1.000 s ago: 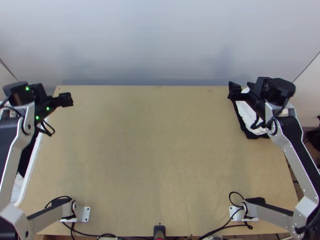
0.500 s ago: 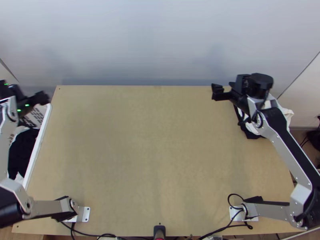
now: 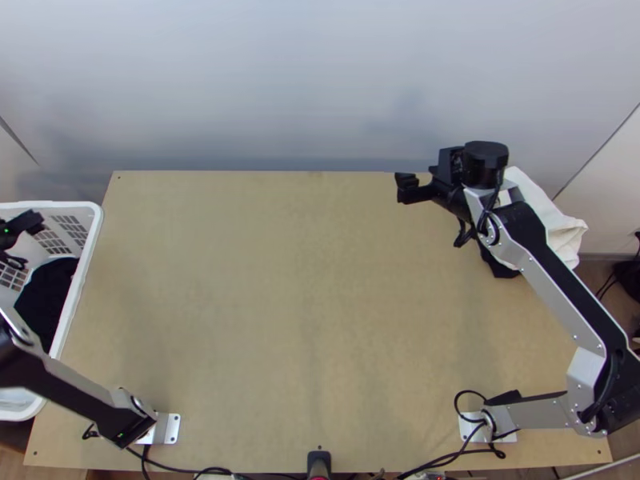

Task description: Fold the t-shirt

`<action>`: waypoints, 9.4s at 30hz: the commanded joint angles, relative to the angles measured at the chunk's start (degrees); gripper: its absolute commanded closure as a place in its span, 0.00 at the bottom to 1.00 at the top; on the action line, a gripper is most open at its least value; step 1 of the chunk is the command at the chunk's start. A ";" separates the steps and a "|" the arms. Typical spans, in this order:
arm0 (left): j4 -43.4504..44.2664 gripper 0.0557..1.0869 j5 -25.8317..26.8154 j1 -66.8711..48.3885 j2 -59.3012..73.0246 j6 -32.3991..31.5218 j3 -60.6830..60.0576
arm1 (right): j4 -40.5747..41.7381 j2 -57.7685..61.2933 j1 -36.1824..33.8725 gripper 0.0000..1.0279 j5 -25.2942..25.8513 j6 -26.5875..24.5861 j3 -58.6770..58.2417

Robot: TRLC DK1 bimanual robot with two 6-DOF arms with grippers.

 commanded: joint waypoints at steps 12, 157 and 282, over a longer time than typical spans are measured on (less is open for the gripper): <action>-4.71 0.05 0.09 3.85 33.16 4.74 25.78 | -1.50 -1.18 2.64 0.04 0.41 -1.49 -4.51; -9.54 0.96 -20.21 -85.53 -15.62 -12.75 38.70 | 16.52 -26.84 -3.25 0.07 5.60 8.62 -44.50; -6.02 0.05 -13.27 -50.64 -77.58 -3.34 -54.46 | -17.06 -10.23 29.80 0.97 -10.05 6.42 -7.32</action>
